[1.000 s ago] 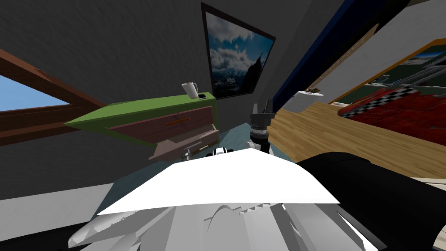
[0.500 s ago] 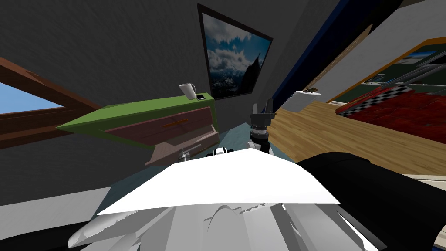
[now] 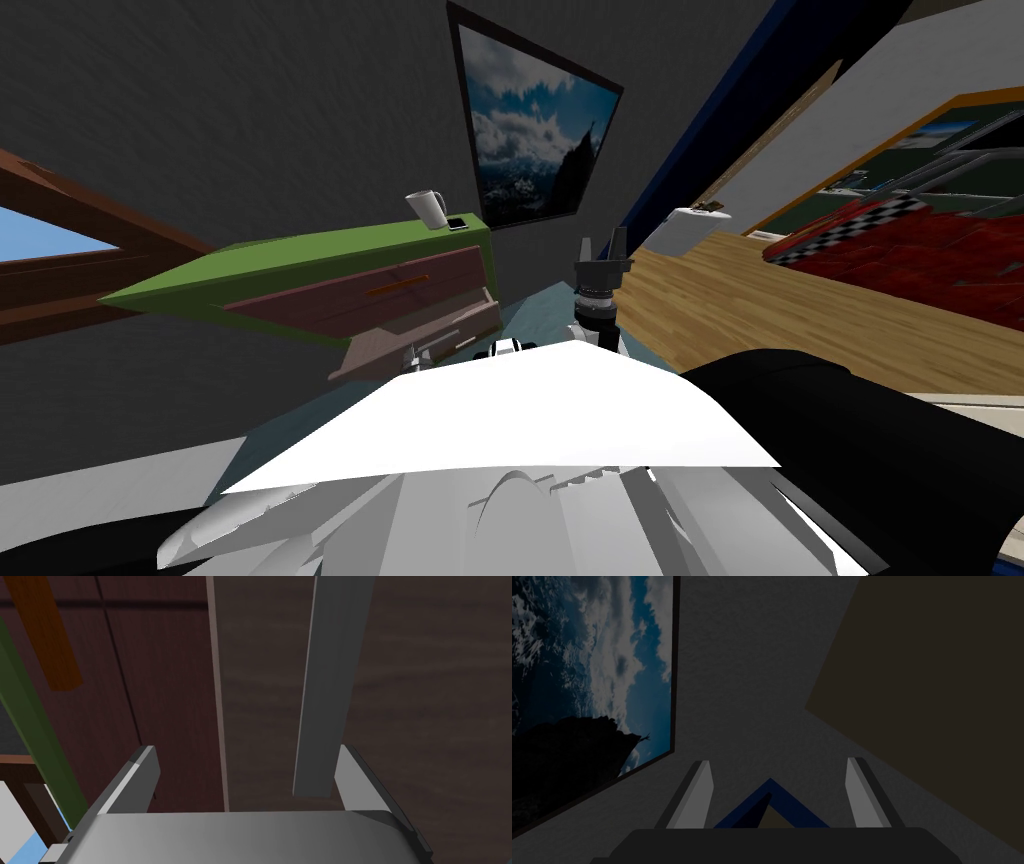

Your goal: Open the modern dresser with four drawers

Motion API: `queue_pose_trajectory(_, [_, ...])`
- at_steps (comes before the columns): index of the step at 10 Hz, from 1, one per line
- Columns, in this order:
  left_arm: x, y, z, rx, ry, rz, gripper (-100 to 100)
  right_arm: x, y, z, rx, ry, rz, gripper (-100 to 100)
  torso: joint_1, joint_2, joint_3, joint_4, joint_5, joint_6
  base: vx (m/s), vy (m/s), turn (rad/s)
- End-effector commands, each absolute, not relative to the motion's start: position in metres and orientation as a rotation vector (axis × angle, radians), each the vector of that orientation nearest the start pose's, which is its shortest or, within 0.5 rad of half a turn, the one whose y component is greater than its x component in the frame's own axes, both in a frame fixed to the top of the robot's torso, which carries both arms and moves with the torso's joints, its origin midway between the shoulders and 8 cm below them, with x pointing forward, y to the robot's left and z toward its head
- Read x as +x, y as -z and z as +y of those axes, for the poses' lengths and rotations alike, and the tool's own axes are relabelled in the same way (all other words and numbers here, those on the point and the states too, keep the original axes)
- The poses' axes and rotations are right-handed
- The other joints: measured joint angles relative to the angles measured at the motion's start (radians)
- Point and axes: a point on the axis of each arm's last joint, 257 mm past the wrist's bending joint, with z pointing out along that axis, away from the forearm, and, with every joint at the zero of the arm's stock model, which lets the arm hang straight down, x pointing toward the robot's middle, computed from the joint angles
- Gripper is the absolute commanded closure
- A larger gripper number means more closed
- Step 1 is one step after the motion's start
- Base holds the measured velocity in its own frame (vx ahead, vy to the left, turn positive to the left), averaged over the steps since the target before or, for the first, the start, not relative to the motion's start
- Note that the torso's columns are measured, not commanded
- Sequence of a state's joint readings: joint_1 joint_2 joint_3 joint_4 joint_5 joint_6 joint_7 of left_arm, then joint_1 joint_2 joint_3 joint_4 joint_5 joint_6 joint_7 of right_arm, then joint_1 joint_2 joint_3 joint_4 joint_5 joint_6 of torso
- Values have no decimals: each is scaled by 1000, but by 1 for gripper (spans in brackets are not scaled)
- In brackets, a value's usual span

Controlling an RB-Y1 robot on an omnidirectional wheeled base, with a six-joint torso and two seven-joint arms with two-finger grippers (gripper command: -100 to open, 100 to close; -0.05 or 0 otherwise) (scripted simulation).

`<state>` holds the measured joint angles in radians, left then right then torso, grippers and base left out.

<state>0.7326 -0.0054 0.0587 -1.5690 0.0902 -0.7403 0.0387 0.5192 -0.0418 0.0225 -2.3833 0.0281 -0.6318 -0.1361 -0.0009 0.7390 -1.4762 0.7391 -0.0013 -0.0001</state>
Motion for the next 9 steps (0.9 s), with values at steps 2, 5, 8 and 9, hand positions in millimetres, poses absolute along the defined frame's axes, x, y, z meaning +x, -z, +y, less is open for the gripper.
queue_pose_trajectory(2, [252, 304, 363, -1290, 975, 915, -100, 297, -84, -255, 478, -1483, 489, 0, -4, 2, 0, 3, -4, 0, 22, -7, -26])
queue_pose_trajectory(5, [247, 317, 362, -1320, 960, 934, 0, 297, -84, -255, 478, -1483, 489, 0, -3, 3, 1, 2, -2, 0, 3, 0, 1])
queue_pose_trajectory(8, [246, 320, 362, -1328, 956, 939, 0, 297, -84, -255, 478, -1483, 489, 0, 0, 0, 0, 0, 0, 0, 0, 0, 0])
queue_pose_trajectory(9, [246, 320, 362, -1329, 955, 939, 0, 297, -84, -255, 478, -1483, 489, 0, 0, -1, 0, -1, 1, 0, 0, 0, 0])
